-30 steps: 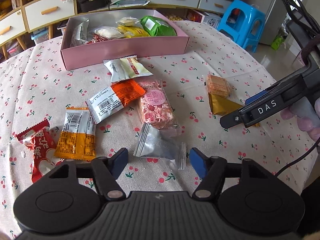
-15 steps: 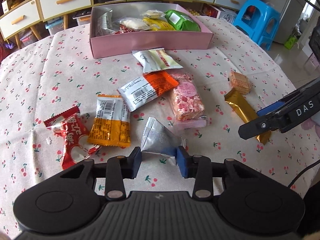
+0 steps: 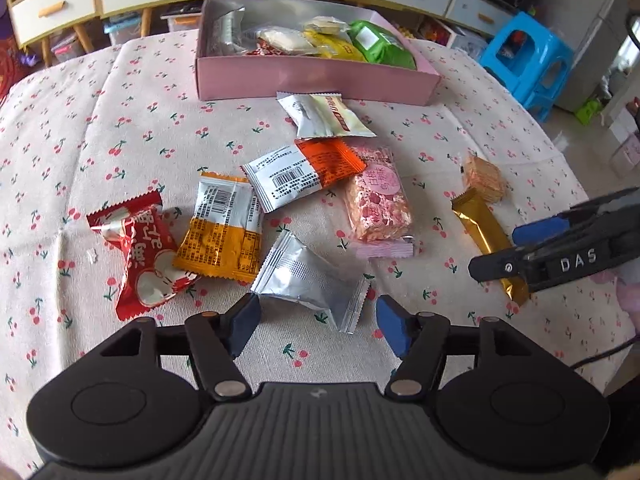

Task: Organize snacks
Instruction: 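Grasp the silver foil pack with the left tool while the right tool grasps the gold bar, then carry the silver pack and gold bar into the pink box and open both tools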

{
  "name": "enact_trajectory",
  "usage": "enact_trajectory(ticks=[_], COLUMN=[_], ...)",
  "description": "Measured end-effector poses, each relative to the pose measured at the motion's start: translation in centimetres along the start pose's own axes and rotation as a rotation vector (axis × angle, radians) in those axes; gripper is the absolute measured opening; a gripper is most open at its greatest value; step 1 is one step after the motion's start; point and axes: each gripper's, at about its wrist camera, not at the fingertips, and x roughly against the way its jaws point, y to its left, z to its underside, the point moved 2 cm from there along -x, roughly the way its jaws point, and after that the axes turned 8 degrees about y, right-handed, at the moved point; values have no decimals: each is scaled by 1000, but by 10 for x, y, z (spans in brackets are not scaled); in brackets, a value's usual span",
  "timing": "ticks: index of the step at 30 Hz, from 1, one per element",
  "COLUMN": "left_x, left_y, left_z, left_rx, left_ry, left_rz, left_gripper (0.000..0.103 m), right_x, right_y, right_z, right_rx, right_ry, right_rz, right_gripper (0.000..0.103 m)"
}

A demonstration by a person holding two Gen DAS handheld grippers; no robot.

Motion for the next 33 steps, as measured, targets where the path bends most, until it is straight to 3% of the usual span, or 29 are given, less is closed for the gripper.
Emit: enact_trajectory(ticks=[4,12,18,26,33], left_x=[1,0,-1,3,7], left_y=[4,6,0,9,14], left_z=[0,-5,-7,-6,-8], left_rx=[140,325,292,288,308], left_ry=[-23,-39,-45,-31,-17], left_rz=[-6,-56,-148,-124,-46], left_gripper=[68,63,47,39,36], right_x=[0,1,4,6,8], right_y=[3,12,14,9,0], right_z=[0,-1,1,1,2], right_rx=[18,52,44,9,-80], right_ry=[-6,-45,-76,-68,-43], right_rz=[30,91,94,60,-64], right_gripper=[79,62,32,28,28])
